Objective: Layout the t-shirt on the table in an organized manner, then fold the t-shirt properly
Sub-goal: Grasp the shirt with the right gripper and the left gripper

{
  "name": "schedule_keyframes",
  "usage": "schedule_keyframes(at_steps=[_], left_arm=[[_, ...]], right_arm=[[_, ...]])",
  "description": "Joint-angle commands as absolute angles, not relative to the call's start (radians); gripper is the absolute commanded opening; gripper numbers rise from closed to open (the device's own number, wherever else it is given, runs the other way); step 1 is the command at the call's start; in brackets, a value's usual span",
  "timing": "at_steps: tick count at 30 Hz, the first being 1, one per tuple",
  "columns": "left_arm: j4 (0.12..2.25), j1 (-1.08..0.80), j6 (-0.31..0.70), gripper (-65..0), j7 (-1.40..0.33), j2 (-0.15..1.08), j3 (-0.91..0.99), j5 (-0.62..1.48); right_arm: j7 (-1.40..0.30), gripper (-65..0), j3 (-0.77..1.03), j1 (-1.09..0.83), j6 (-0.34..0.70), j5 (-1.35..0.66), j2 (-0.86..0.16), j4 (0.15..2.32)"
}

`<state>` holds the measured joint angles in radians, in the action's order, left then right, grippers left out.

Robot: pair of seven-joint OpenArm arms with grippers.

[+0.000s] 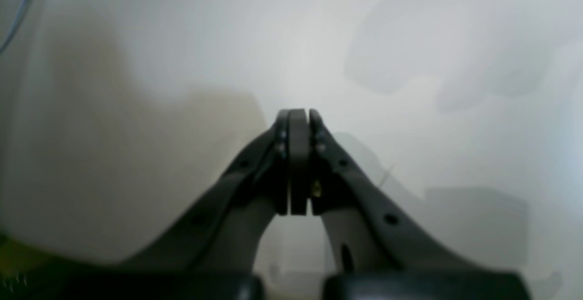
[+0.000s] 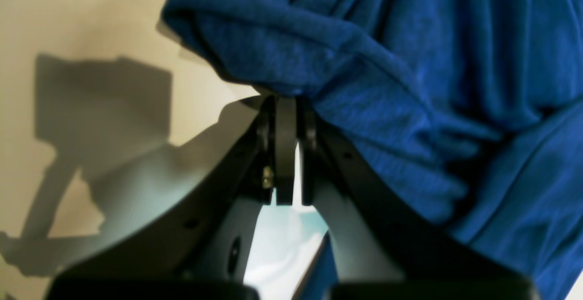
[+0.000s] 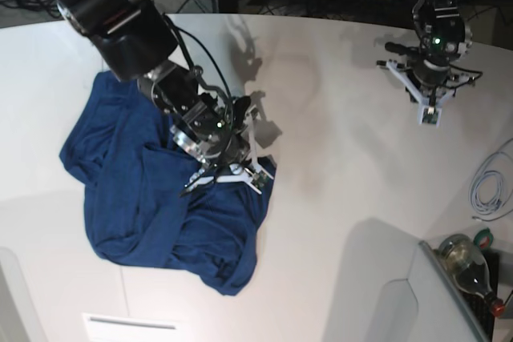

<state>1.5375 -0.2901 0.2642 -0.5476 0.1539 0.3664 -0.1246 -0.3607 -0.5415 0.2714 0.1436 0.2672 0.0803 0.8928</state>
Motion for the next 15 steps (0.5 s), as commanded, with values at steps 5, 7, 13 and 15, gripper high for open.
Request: schedule_keyframes(at_steps=[5,7,13,15], left_arm=[[1.547,-0.226,0.257,-65.0,-0.529,0.143,0.348,-0.127],[1.549,-0.208,0.257,-65.0,-0.529,0.137,0.309,-0.127],[1.555,-0.17,0.257,-58.4,-0.529,0.133,0.117,-0.127],[1.555,-0.157,0.257,-42.9,-0.529,0.117,0.09,-0.107]], right_arm=[[-0.406,-65.0,-0.542,0.143,0.147,0.266,0.087,1.164],[-0.407,-64.5,-0.542,0.124,0.147,0.266,0.087,1.191],[-0.483,-38.3,-0.542,0.087,0.147,0.268,0.082,1.297],[-0.529,-26.1,-0.542,0.054,0.147,0.265,0.041,1.402]])
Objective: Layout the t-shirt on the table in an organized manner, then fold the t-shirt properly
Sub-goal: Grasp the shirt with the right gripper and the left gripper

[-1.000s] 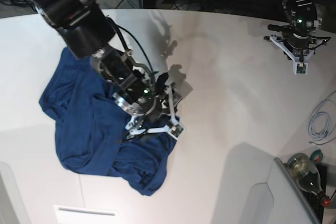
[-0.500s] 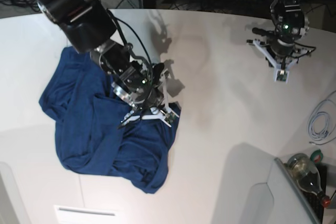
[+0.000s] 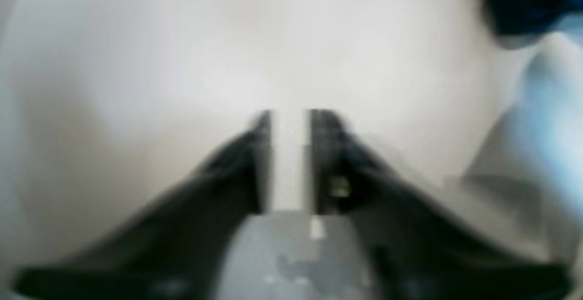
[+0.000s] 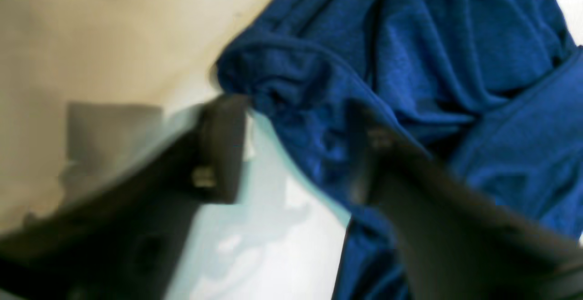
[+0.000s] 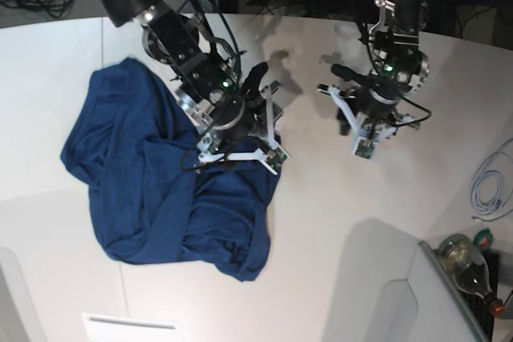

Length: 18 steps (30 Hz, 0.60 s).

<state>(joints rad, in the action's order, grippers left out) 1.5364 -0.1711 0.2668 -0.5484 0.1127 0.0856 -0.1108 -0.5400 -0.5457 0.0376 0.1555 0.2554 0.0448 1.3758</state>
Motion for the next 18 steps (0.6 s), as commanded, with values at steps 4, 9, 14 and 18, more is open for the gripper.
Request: schedule_keyframes(at_steps=[4,9,14,18], left_arm=[[1.547,-0.119,0.257,-19.4,-0.527,0.117,0.093,0.042],[1.481,-0.025,0.257,-10.2,-0.527,0.11,0.064,0.133],[1.328,0.11,0.257,-10.0,-0.527,0.108,-0.125,0.139],[1.25,0.17,0.257,-10.2,-0.479,0.108,-0.254,0.134]], right_arm=[[-0.53,-15.0,-0.417,-0.079,0.142,0.265,-0.004,1.647],[-0.53,-17.4,-0.079,-0.188,0.148,0.263,0.051,1.747],[-0.529,-17.4,0.061,-0.219,0.148,0.263,0.051,1.71],[-0.524,-17.4,0.113,-0.217,0.15,0.263,0.051,1.667]])
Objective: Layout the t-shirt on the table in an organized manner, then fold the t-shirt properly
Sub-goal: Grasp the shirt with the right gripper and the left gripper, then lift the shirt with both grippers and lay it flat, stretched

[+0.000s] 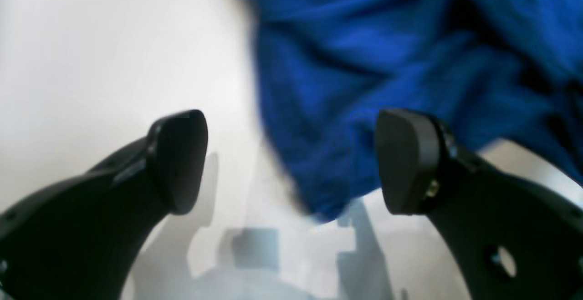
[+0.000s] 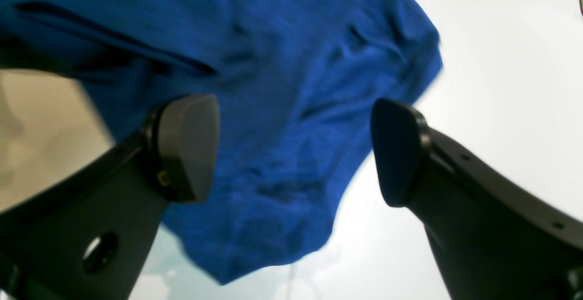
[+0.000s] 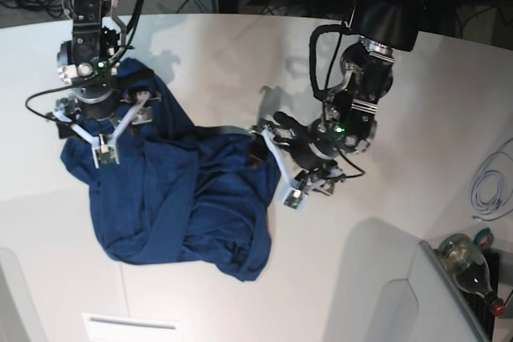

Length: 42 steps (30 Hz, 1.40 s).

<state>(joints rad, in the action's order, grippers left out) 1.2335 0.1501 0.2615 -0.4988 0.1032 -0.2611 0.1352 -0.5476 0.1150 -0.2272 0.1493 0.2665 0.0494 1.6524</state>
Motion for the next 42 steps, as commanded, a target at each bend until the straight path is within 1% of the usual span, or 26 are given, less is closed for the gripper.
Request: schedule_keyframes(at_steps=[1,4,7,8,9,10,11,14,16,19,21,27,31,34,38,40,42], left_arm=[[1.236,0.173,0.257,-10.2,-0.467,0.108,-0.272,0.133],[1.188,0.197,0.257,-10.4,-0.466,0.107,-0.311,0.14],[1.138,0.216,0.257,-10.4,-0.463,0.094,-0.334,0.14],[1.125,0.22,0.257,-11.4,-0.464,0.088,-0.332,0.14],[1.119,0.223,0.257,-14.6,-0.464,0.084,-0.334,0.14],[1.118,0.223,0.257,-19.6,-0.464,0.081,-0.332,0.14],[1.119,0.223,0.257,-26.0,-0.464,0.081,-0.332,0.14],[1.122,0.223,0.257,-47.7,-0.466,0.079,-0.332,0.142],[1.127,0.222,0.257,-64.7,-0.467,0.079,-0.332,0.142],[1.193,0.186,0.257,-65.0,-0.492,0.102,-0.326,0.137],[1.279,0.142,0.257,-65.0,-0.535,0.153,-0.326,0.133],[1.523,0.036,0.257,-65.0,-0.627,0.286,-0.337,0.131],[1.646,-0.022,0.257,-65.0,-0.691,0.383,-0.337,0.13],[1.684,-0.062,0.257,-65.0,-0.693,0.444,-0.337,0.13],[1.685,-0.093,0.257,-65.0,-0.693,0.467,-0.337,0.13],[1.687,-0.107,0.257,-65.0,-0.693,0.467,-0.337,0.13],[1.69,-0.113,0.257,-65.0,-0.693,0.466,-0.337,0.13]], right_arm=[[-0.51,-17.4,0.12,-0.217,0.15,0.263,0.051,1.661],[-0.466,-17.4,0.16,-0.223,0.15,0.263,0.051,1.644],[-0.456,-17.4,0.179,-0.222,0.15,0.263,0.051,1.632],[-0.455,-17.4,0.185,-0.222,0.15,0.263,0.051,1.632],[-0.455,-17.4,0.185,-0.222,0.15,0.263,0.051,1.632],[-0.455,-17.4,0.191,-0.222,0.15,0.263,0.051,1.632],[-0.455,-17.4,0.196,-0.22,0.15,0.263,0.051,1.63],[-0.455,-17.4,0.199,-0.216,0.15,0.263,0.051,1.61],[-0.455,-17.4,0.199,-0.209,0.15,0.263,0.051,1.592],[-0.453,-17.4,0.229,-0.206,0.15,0.263,0.054,1.57],[-0.453,-17.4,0.254,-0.177,0.15,0.263,0.058,1.532],[-0.453,-17.6,0.344,-0.039,0.15,0.263,0.05,1.314],[-0.45,-17.6,0.371,0.024,0.148,0.265,0.004,1.219],[-0.394,-17.6,0.374,0.054,0.143,0.265,-0.033,1.15],[-0.334,-17.6,0.374,0.096,0.143,0.265,-0.071,1.069],[-0.332,-17.6,0.371,0.102,0.143,0.265,-0.077,1.079],[-0.332,-17.6,0.374,0.094,0.143,0.265,-0.076,1.142]])
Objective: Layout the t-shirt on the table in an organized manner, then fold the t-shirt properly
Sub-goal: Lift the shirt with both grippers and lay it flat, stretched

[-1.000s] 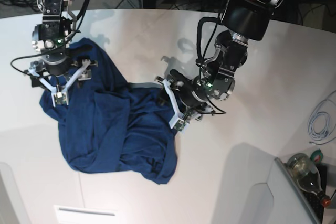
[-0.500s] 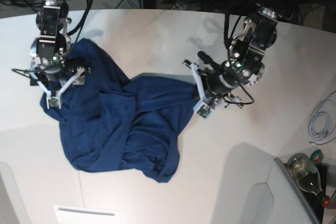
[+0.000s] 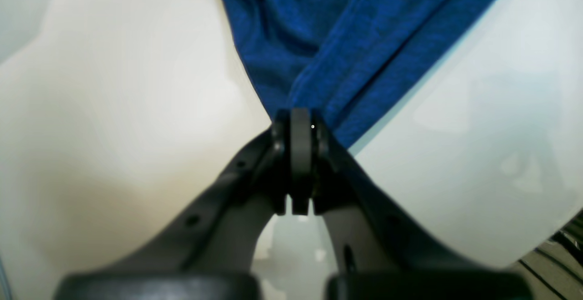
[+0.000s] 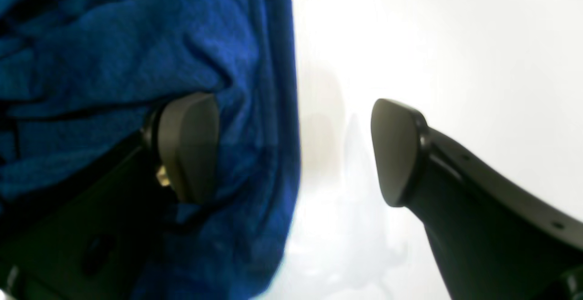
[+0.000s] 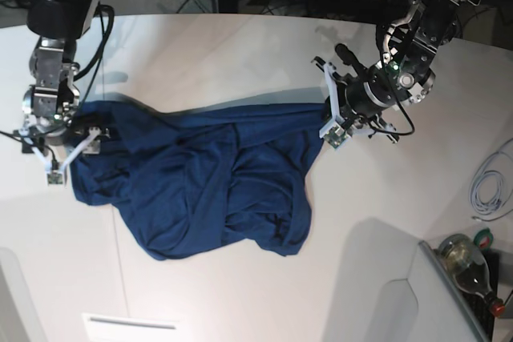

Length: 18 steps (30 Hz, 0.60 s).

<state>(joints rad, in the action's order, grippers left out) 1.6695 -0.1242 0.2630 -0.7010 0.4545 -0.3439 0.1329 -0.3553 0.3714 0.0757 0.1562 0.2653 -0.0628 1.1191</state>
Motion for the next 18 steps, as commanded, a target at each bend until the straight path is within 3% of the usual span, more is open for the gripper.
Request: schedule_keyframes(at_steps=[1,7,12,18], left_arm=[[1.69,-0.113,0.257,-65.0,-0.693,0.464,-0.337,0.13],[1.687,-0.122,0.255,-65.0,-0.693,0.463,-0.338,0.13],[1.693,-0.137,0.255,-65.0,-0.693,0.461,-0.337,0.13],[1.693,-0.14,0.254,-65.0,-0.693,0.461,-0.337,0.13]], right_arm=[[-0.337,-17.6,0.374,0.076,0.143,0.265,-0.076,1.198],[-0.404,-17.6,0.427,-0.062,0.147,0.262,0.022,1.508],[-0.409,-17.6,0.522,-0.077,0.223,0.252,0.108,1.488],[-0.489,-17.6,0.576,-0.061,0.259,0.097,0.096,1.394]])
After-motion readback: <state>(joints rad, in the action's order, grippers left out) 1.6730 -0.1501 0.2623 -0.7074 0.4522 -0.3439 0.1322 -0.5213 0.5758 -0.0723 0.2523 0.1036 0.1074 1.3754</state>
